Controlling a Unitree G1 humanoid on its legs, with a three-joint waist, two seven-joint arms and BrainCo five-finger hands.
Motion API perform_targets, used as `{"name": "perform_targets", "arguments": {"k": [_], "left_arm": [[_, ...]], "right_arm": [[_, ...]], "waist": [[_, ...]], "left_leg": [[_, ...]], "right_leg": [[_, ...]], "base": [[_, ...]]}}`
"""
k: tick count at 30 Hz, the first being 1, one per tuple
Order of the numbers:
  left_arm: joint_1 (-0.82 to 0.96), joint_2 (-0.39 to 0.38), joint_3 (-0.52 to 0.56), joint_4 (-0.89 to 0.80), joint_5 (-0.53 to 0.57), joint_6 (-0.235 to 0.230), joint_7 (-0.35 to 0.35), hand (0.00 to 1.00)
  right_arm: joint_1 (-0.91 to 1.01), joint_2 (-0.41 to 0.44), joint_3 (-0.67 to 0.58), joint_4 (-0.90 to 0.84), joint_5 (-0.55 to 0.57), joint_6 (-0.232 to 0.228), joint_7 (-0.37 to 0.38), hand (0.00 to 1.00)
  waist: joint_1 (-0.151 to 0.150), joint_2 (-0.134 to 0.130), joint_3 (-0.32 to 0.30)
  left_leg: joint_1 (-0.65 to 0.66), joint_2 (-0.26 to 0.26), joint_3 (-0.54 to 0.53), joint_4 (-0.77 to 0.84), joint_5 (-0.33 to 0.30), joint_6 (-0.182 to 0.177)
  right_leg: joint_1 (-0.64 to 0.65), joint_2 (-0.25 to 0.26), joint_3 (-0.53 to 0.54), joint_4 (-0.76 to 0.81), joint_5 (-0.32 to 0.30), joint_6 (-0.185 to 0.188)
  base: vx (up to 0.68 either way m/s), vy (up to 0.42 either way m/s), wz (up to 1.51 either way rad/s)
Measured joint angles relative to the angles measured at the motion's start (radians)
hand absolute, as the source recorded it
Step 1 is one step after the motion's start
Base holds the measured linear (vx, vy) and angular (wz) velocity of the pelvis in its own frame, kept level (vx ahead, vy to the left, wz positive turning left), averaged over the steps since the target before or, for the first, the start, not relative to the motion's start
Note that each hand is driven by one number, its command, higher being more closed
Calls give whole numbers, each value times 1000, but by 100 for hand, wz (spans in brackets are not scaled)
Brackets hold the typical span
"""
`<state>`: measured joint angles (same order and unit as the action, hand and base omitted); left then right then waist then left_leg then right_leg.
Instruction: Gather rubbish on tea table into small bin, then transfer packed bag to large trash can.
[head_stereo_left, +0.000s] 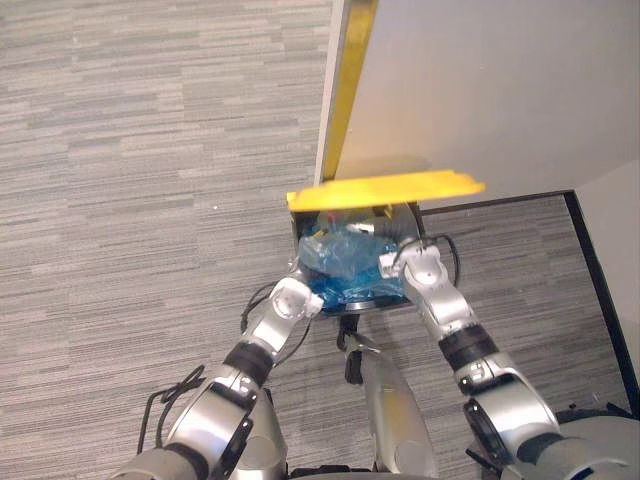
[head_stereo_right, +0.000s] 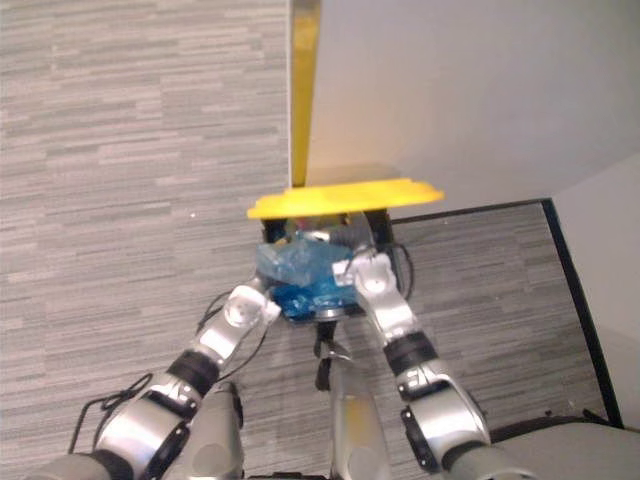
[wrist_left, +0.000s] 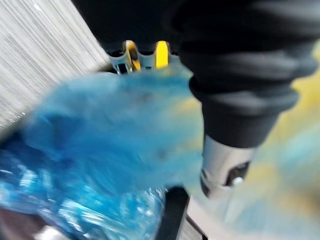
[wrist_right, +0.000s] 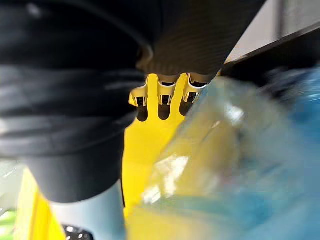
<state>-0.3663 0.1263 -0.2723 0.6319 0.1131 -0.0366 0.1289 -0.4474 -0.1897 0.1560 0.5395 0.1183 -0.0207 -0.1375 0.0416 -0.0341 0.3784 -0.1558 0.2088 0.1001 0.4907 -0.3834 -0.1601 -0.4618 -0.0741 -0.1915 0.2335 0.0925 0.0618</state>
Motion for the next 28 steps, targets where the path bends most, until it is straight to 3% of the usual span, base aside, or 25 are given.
{"name": "perform_targets", "arguments": {"k": [1, 5, 10, 11, 12, 13, 14, 15, 16, 17, 18, 19, 20, 21, 22, 25, 28], "left_arm": [[87, 14, 43, -24, -23, -1, -14, 0], [269, 43, 148, -29, -39, -2, -47, 0], [376, 40, 249, 66, -39, 4, -50, 0], [390, 11, 286, 110, -39, 8, -50, 0], [398, 2, 296, 121, -39, 9, -49, 0], [414, -4, 306, 149, -37, 11, -45, 0], [432, -9, 308, 171, -36, 21, -46, 0], [439, -11, 313, 177, -40, 23, -46, 0], [436, -13, 318, 183, -36, 25, -45, 0], [429, -24, 331, 192, -36, 28, -45, 0], [426, -57, 336, 217, -35, 28, -45, 0], [427, -91, 359, 228, -29, 27, -48, 0], [420, -104, 375, 230, -24, 28, -50, 0], [400, -104, 382, 266, -24, 27, -46, 0], [399, -106, 383, 272, -24, 27, -48, 0], [393, -129, 383, 332, -25, 28, -48, 0], [378, -129, 385, 357, -26, 28, -46, 0]], "right_arm": [[70, 9, -31, 1, -2, 3, 9, 0], [230, 62, -138, 1, -9, 3, 19, 0], [397, 117, -197, 1, -15, 3, 23, 0], [436, 131, -214, 1, -28, 4, 28, 0], [451, 142, -221, 4, -33, 4, 29, 0], [472, 158, -229, 27, -39, 2, 30, 0], [503, 168, -234, 72, -41, 2, 34, 0], [522, 176, -240, 93, -43, 2, 35, 0], [558, 194, -266, 137, -61, 2, 38, 0], [564, 195, -283, 173, -72, 2, 38, 0], [561, 190, -294, 225, -80, 2, 38, 0], [552, 174, -313, 240, -82, 3, 38, 0], [568, 178, -324, 251, -82, 1, 32, 0], [571, 176, -344, 309, -85, 4, 32, 0], [570, 175, -344, 313, -85, 3, 31, 0], [538, 157, -351, 385, -110, 3, 27, 0], [506, 146, -362, 441, -120, 6, 23, 0]], "waist": [[1, 10, -8], [5, 12, -34], [10, -1, -59], [13, 4, -74], [14, 16, -75], [7, -4, -92], [-1, -17, -108], [-4, -25, -120], [-7, -56, -144], [-10, -51, -155], [7, -8, -176], [17, 19, -187], [-8, -15, -202], [-7, -17, -221], [-7, -11, -223], [-12, 5, -260], [-14, 12, -266]], "left_leg": [[31, -3, -1, -9, -1, 2], [79, -25, 3, -24, 1, 8], [118, -31, 34, 14, -12, 19], [120, -6, 56, 6, -2, 22], [120, -1, 69, 0, 7, 18], [126, -1, 81, -1, 11, 16], [140, -1, 81, 1, 11, 15], [141, -1, 79, 5, 10, 14], [135, -10, 77, 17, 6, 7], [125, 2, 71, 21, 1, -2], [117, 34, 76, -6, 8, 8], [121, 67, 103, -53, 45, 13], [135, 16, 108, -79, 73, -19], [148, 4, 125, -100, 86, -15], [149, 7, 126, -103, 87, -13], [169, -12, 135, -211, 138, 49], [175, -31, 139, -288, 188, 44]], "right_leg": [[31, -3, -1, -6, -2, 3], [75, -17, 7, -23, 6, 16], [116, -23, 19, -32, 3, 26], [104, -33, -14, 0, -51, 70], [77, -47, -22, 66, -81, 38], [25, -71, -19, 298, -116, -46], [27, -94, -8, 516, -175, -63], [48, -100, 3, 584, -217, -57], [70, -89, 40, 578, -283, -29], [98, -58, 43, 516, -312, -5], [149, 11, 48, 348, -310, -16], [128, 18, 48, 433, -317, -32], [160, -44, 61, 524, -375, -21], [215, -28, 88, 409, -431, -36], [218, -26, 87, 397, -424, -43], [219, 1, 115, 301, -358, -40], [222, 0, 119, 230, -307, -23]], "base": [[-10, 32, 3], [-52, 45, -1], [-99, 46, -17], [-120, 19, -30], [-126, -25, -33], [-77, -128, -17], [-59, -99, -3], [10, -143, 12], [32, -138, 11], [39, -171, -24], [27, -115, -64], [6, -61, -47], [9, -105, -41], [-22, -85, -10], [-29, -46, -42], [-67, 9, -21], [-72, 28, 0]]}}
